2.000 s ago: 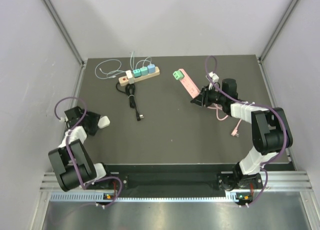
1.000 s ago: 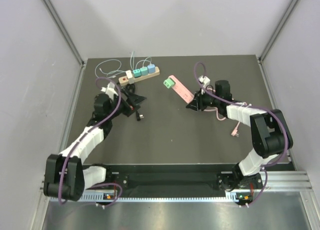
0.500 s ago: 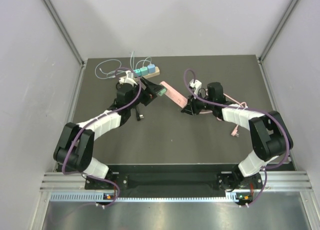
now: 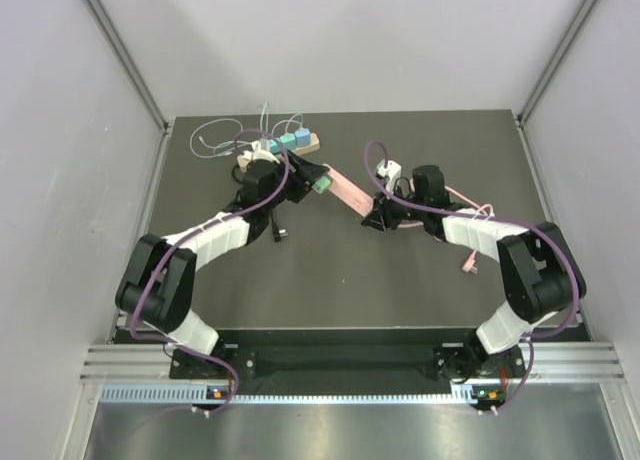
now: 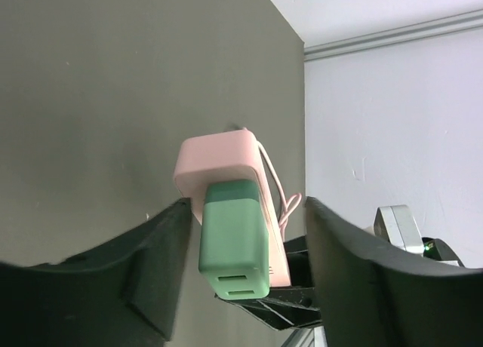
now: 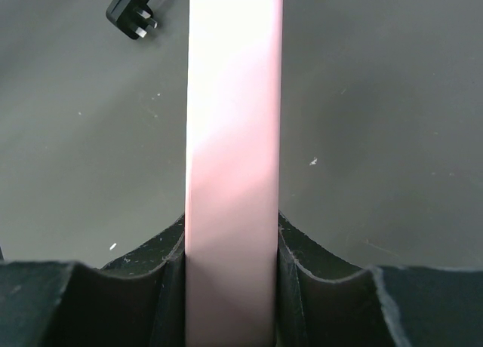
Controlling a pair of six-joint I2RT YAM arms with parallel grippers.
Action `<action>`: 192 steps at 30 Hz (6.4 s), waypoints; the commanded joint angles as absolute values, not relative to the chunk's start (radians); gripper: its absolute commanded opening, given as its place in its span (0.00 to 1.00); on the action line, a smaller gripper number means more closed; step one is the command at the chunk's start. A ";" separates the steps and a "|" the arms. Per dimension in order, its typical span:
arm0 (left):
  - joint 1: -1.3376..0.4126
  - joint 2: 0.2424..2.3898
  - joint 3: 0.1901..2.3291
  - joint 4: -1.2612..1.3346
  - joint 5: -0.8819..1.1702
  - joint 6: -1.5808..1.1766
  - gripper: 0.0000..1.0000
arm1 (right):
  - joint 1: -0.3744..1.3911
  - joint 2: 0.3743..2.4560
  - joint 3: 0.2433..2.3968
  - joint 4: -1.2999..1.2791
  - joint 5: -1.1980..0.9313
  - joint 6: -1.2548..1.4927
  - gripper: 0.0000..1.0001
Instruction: Pull the plug off the socket
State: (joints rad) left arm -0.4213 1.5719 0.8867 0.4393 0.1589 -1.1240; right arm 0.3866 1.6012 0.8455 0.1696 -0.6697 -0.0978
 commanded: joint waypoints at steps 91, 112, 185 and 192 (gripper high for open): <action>-0.526 1.373 0.927 0.091 0.262 -1.002 0.00 | 0.284 1.513 0.847 0.304 -0.315 0.103 0.00; -0.077 1.152 0.811 -0.609 -0.068 -0.756 0.00 | 0.213 1.500 0.830 0.344 -0.532 0.123 0.00; 0.100 0.762 0.798 -0.403 0.344 -0.354 0.99 | 0.029 1.853 1.185 0.003 -0.578 0.058 0.00; 0.100 0.727 0.767 -0.368 0.359 -0.357 0.99 | -0.055 2.054 1.508 -0.103 -0.584 0.097 0.00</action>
State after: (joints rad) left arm 0.0956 0.7437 0.7738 -0.4461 0.3336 -0.3820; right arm -0.0036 2.0087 1.3609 -0.0811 -0.5701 0.0906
